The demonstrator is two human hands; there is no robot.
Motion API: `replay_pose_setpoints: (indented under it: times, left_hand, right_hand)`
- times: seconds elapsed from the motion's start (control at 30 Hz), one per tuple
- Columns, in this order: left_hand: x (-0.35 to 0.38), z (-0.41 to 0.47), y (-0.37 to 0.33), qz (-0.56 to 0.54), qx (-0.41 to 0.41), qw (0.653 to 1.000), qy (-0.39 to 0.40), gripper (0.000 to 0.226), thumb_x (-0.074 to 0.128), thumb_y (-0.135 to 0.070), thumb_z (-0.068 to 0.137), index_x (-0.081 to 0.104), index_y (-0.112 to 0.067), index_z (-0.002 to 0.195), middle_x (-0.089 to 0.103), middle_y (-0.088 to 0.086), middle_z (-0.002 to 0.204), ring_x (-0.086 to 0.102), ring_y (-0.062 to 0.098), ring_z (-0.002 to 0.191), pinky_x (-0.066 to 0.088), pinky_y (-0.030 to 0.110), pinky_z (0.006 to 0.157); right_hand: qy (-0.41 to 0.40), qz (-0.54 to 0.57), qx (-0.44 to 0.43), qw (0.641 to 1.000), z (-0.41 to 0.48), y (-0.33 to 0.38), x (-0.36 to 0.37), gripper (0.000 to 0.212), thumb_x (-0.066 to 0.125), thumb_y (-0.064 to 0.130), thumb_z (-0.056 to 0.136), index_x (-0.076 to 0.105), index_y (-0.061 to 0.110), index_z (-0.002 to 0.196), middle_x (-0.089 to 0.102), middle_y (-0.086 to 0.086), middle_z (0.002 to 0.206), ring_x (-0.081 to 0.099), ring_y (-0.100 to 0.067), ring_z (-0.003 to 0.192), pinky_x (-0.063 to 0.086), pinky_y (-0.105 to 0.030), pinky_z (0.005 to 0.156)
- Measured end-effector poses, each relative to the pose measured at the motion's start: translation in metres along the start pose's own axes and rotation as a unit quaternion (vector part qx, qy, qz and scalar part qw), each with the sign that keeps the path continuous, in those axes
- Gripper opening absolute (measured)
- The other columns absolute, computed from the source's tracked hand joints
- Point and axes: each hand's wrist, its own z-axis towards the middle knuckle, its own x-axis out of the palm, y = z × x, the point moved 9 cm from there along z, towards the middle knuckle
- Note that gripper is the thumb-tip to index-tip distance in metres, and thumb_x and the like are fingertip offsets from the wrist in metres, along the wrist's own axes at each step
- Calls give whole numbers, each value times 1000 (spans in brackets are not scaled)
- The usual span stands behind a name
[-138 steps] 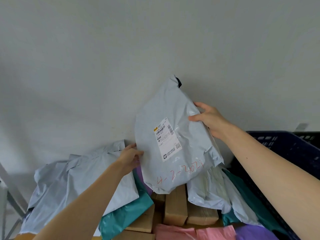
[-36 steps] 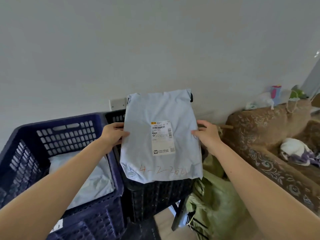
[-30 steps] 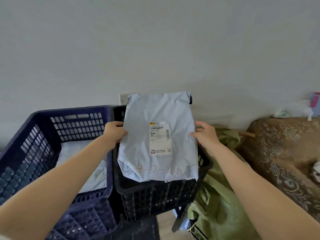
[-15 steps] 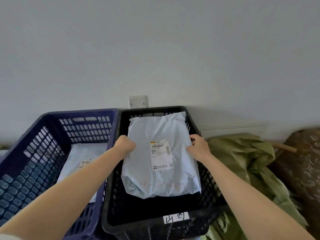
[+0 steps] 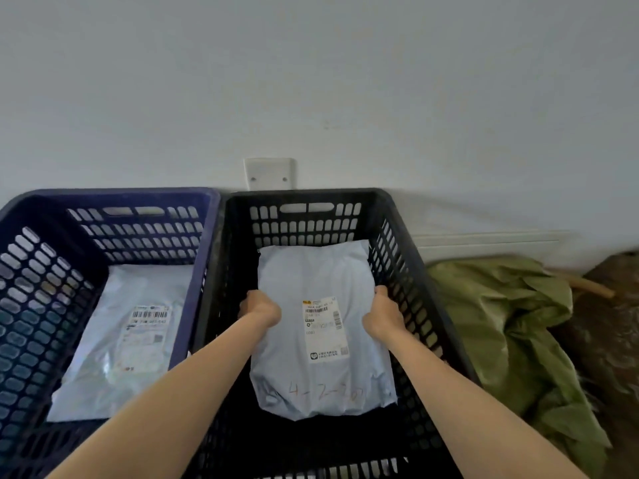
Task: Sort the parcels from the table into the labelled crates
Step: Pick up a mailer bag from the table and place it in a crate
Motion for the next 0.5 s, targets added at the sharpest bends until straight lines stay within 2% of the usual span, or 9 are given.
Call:
replay_pose_setpoints:
  times: [0.13, 0.23, 0.33, 0.5]
  left_hand:
    - [27, 10, 5, 17, -20, 1000, 17, 53, 55, -11, 91, 34, 3, 139, 44, 23, 139, 47, 39, 125, 42, 43, 103]
    - [47, 12, 12, 20, -43, 998, 31, 57, 54, -9, 91, 30, 3, 141, 40, 23, 142, 45, 39, 127, 40, 44, 102]
    - [62, 11, 22, 24, -59, 997, 45, 59, 52, -9, 93, 24, 1, 144, 35, 24, 144, 43, 39, 128, 39, 45, 102]
    - [63, 17, 30, -6, -44, 999, 15, 48, 54, -4, 89, 37, -1, 134, 43, 22, 136, 51, 39, 118, 47, 44, 94]
  right_hand:
    - [32, -29, 29, 999, 10, -15, 19, 58, 47, 3, 90, 23, 6, 142, 46, -18, 135, 50, -33, 119, 45, -41, 99]
    - [55, -59, 48, 996, 15, -25, 28, 68, 47, 4, 91, 12, 6, 149, 37, -19, 145, 43, -33, 129, 40, -38, 105]
    - [77, -65, 56, 993, 15, -30, 37, 70, 46, 4, 92, 8, 5, 151, 30, -19, 150, 38, -33, 133, 36, -37, 109]
    - [122, -94, 40, 987, 15, -35, 53, 69, 46, 8, 95, 6, 7, 152, 25, -18, 151, 33, -33, 136, 32, -38, 112]
